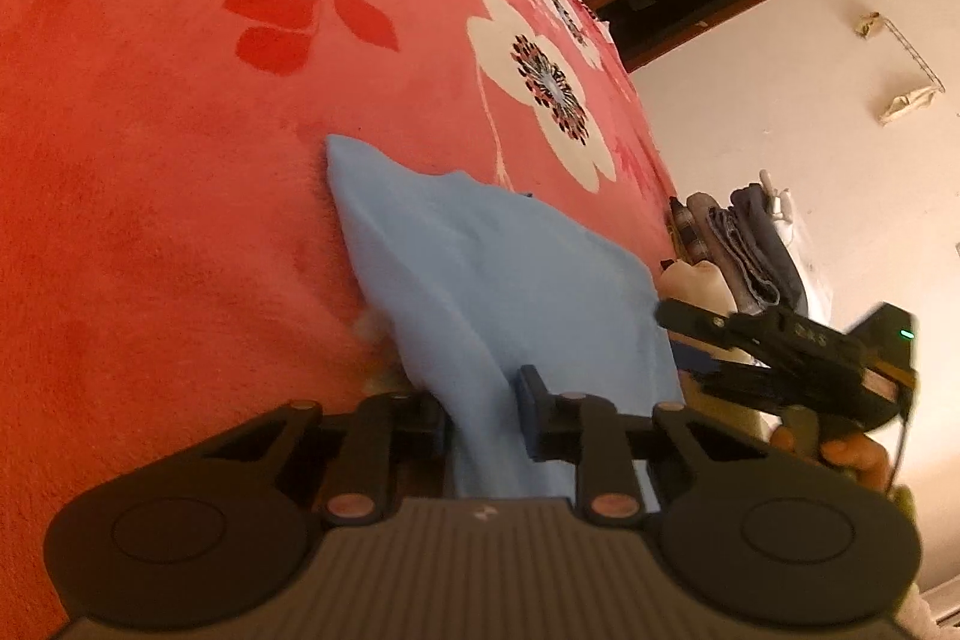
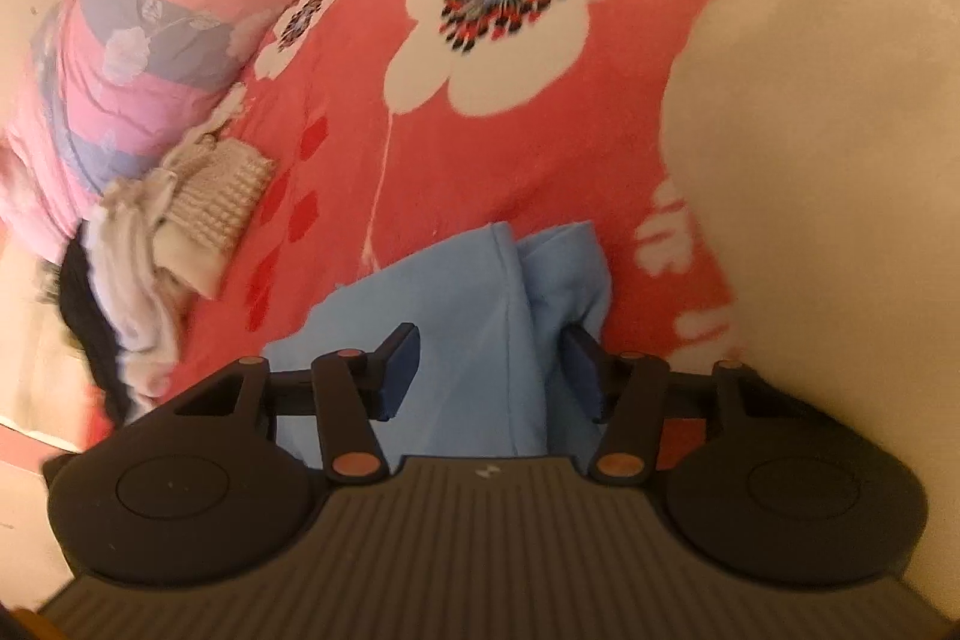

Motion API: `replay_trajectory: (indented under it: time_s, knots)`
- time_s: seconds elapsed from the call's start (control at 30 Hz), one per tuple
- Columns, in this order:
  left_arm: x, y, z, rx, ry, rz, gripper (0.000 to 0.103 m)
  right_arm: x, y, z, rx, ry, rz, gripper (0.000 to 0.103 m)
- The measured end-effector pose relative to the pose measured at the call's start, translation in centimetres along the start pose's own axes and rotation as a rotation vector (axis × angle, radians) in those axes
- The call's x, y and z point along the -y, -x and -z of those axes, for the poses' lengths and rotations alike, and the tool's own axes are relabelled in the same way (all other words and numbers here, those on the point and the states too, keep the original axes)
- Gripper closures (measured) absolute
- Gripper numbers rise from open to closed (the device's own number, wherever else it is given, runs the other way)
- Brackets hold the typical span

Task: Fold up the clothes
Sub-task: 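Grasp the T-shirt edge with the left gripper while the right gripper grasps another edge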

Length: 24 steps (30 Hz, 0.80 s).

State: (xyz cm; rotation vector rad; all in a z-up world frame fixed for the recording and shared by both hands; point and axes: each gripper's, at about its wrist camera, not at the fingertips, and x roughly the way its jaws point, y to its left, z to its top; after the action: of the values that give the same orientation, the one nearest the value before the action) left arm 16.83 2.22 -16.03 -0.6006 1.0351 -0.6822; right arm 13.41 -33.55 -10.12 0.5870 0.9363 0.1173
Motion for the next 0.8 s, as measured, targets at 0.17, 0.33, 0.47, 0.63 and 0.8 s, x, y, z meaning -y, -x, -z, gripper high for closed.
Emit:
replay_trajectory:
  time_s: [0.17,0.33,0.47,0.63,0.8]
  knots:
    - [0.6,0.1,0.2,0.009,-0.047,-0.005,0.074,-3.2,1.4,3.5,0.115,0.259,0.256,0.047]
    - [0.7,0.2,0.4,0.016,-0.067,0.005,0.07,-3.0,-1.1,2.9,0.072,0.265,0.268,0.039]
    - [0.3,0.2,0.3,0.023,-0.058,0.032,0.069,-2.3,-2.6,0.5,0.032,0.172,0.147,0.03]
    - [-0.3,0.0,0.2,0.035,-0.036,0.06,0.071,-0.6,-3.0,-0.7,-0.006,0.081,-0.083,0.041]
    - [-0.3,-0.8,-0.1,0.062,-0.018,0.048,0.086,-0.7,-3.6,0.2,-0.061,0.117,-0.214,0.057]
